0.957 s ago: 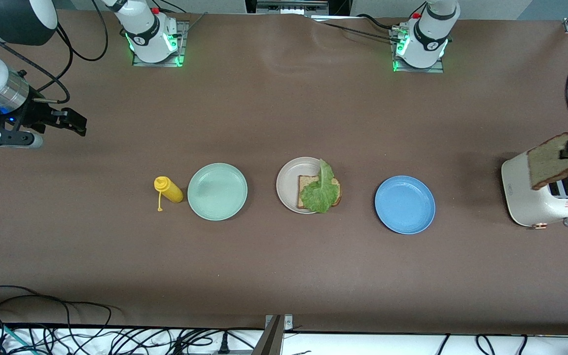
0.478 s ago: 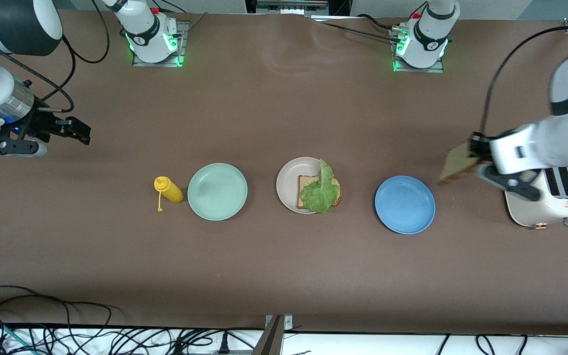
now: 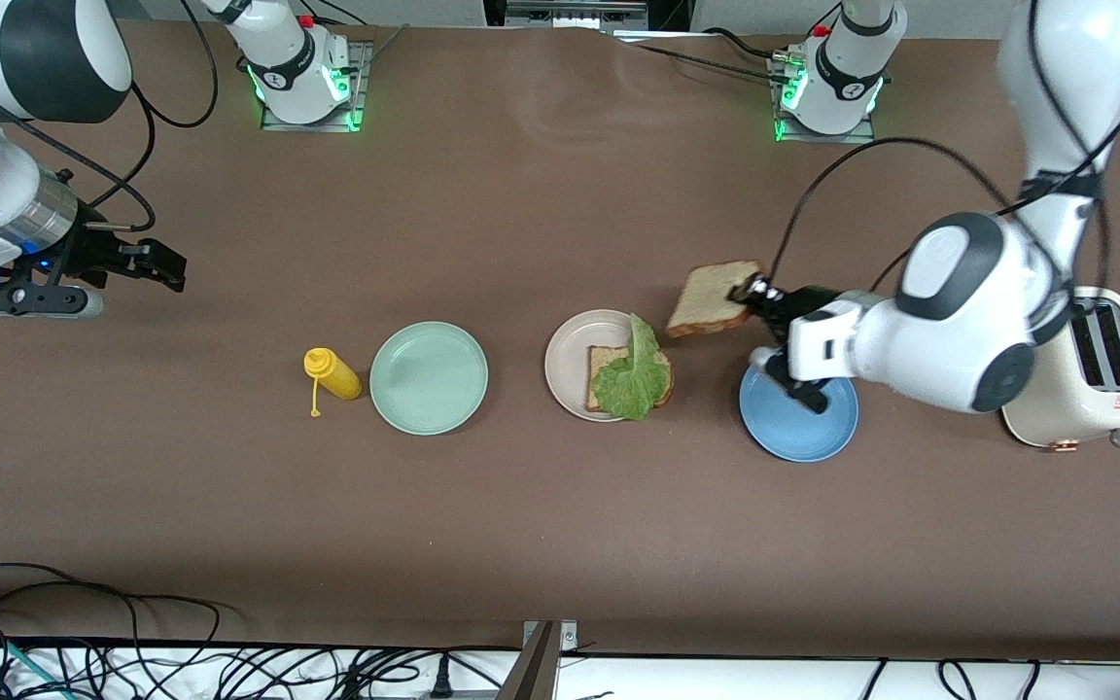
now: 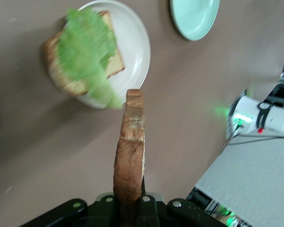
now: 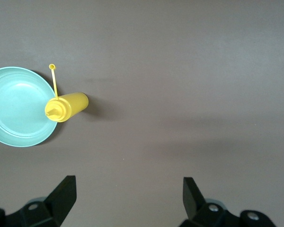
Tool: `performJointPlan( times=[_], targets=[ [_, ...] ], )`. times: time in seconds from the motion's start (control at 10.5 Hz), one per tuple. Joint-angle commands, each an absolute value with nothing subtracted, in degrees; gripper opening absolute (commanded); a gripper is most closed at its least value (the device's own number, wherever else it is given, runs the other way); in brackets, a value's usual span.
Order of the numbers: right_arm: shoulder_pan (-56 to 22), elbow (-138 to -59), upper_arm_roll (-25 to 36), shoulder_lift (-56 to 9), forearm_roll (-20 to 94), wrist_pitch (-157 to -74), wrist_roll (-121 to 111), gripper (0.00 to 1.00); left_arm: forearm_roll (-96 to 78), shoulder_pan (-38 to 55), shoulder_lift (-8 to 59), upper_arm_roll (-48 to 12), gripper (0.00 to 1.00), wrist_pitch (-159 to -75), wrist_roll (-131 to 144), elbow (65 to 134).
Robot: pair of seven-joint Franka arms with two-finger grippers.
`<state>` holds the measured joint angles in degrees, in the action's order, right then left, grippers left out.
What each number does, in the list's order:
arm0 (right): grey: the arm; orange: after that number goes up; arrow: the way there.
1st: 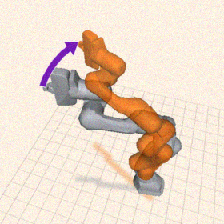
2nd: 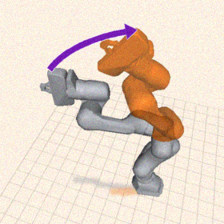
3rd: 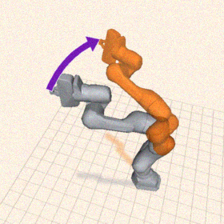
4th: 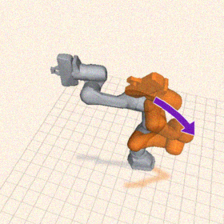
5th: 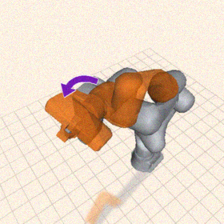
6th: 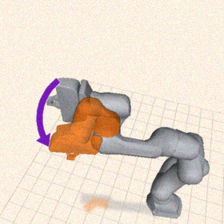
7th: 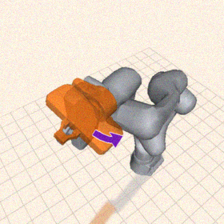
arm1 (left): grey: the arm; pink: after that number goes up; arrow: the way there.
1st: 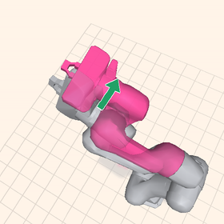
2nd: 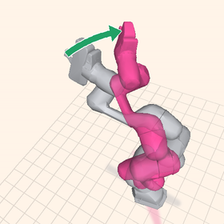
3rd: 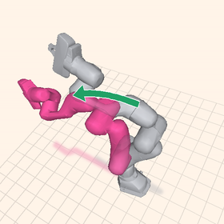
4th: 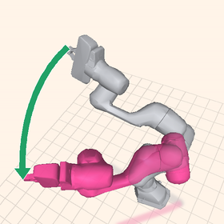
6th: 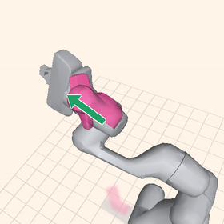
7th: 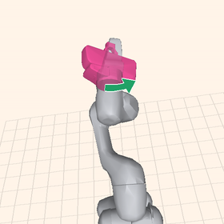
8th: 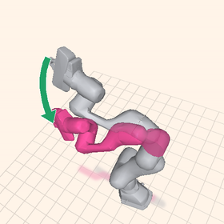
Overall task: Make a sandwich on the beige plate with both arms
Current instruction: 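Carry the bread slice over the sandwich with the left gripper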
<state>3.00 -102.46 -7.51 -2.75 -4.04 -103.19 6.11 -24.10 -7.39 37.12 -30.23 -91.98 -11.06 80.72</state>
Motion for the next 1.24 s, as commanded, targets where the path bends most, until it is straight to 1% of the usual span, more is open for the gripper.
performJointPlan(
  times=[0.0,0.19,0.29,0.48,0.57,0.67,0.77,0.96,1.15],
  targets=[
    [2.55,-100.90,-7.21,-3.69,-3.08,-102.83,5.89,1.00,-29.08,-1.34,43.31,-29.89,0.00,-100.23,-8.96,78.66],
    [2.55,-100.90,-7.21,-3.78,-2.99,-103.62,5.89,1.00,-29.53,-0.88,48.14,-29.97,0.00,-105.36,-10.19,78.31],
    [2.46,-100.90,-7.21,-4.04,-2.90,-103.62,5.89,1.00,-29.71,-0.44,49.03,-29.88,0.00,-108.51,-11.07,78.40],
    [2.46,-100.90,-7.21,-4.04,-2.90,-103.62,5.98,1.00,-29.79,-0.35,51.32,-29.88,0.00,-110.64,-13.70,78.31],
    [2.46,-100.90,-7.21,-4.04,-2.99,-103.62,5.98,1.00,-30.06,-0.35,52.63,-29.88,0.03,-112.31,-14.93,78.31],
    [2.46,-100.90,-7.21,-4.04,-2.90,-103.62,5.98,1.00,-32.06,-0.26,52.99,-29.88,0.25,-113.11,-15.29,78.40],
    [2.37,-100.90,-7.21,-4.04,-2.90,-103.71,5.98,1.00,-33.56,-0.26,53.87,-29.88,0.99,-113.38,-15.47,78.49],
    [1.94,-100.90,-7.21,-4.04,-2.90,-104.06,5.98,1.00,-32.70,-1.14,53.09,-29.88,1.00,-113.38,-16.96,78.49],
    [1.67,-100.90,-7.21,-4.13,-2.90,-104.33,5.98,1.00,-31.82,-1.93,50.73,-29.62,1.00,-113.20,-16.70,78.49]
  ],
)
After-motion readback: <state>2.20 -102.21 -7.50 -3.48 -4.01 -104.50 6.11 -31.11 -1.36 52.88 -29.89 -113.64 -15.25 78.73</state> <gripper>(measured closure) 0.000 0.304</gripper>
